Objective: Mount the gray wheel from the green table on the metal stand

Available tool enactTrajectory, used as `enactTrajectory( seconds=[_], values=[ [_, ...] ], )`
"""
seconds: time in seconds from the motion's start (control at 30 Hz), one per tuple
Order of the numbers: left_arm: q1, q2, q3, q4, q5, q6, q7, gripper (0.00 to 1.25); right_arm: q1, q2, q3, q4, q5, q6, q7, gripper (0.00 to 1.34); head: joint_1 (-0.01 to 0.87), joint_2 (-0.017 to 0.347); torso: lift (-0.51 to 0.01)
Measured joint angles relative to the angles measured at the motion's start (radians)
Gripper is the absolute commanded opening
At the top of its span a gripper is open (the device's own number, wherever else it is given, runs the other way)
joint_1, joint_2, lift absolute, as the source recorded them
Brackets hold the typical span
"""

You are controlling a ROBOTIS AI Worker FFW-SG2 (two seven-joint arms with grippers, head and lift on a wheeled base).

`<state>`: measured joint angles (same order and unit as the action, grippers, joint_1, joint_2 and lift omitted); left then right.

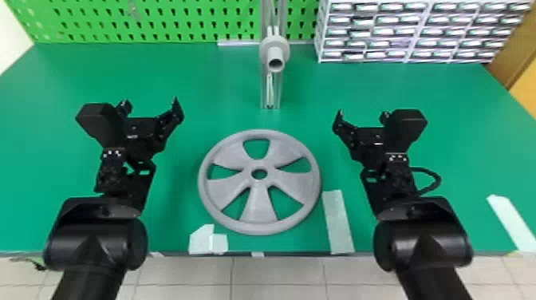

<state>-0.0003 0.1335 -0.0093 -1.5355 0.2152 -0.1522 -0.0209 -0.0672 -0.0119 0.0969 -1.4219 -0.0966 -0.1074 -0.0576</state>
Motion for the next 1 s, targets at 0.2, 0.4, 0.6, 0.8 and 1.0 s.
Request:
enactTrajectory(
  seconds=[0.2,0.4,0.6,0.8,1.0],
  values=[
    [0.002,0.0,-0.002,0.0,0.001,-0.001,0.004,1.12,0.0,-0.001,0.001,0.0,0.0,0.0,0.0,1.15,0.868,0.052,-0.093],
    [0.004,0.0,0.001,0.0,0.002,-0.001,0.004,1.12,0.0,-0.004,0.006,0.0,0.0,0.0,0.0,1.15,0.868,0.052,-0.093],
    [0.005,0.001,0.004,0.0,0.002,-0.003,0.004,1.12,0.0,-0.005,0.009,0.0,0.0,0.002,-0.001,1.15,0.868,0.052,-0.093],
    [0.007,0.001,0.006,0.0,0.001,-0.003,0.004,1.12,0.001,-0.006,0.012,0.0,0.0,0.007,0.0,1.15,0.868,0.052,-0.093],
    [0.008,0.001,0.008,0.0,0.001,-0.004,0.004,1.12,-0.003,-0.007,0.019,-0.011,-0.001,0.034,0.001,1.15,0.868,0.052,-0.093]
  ],
)
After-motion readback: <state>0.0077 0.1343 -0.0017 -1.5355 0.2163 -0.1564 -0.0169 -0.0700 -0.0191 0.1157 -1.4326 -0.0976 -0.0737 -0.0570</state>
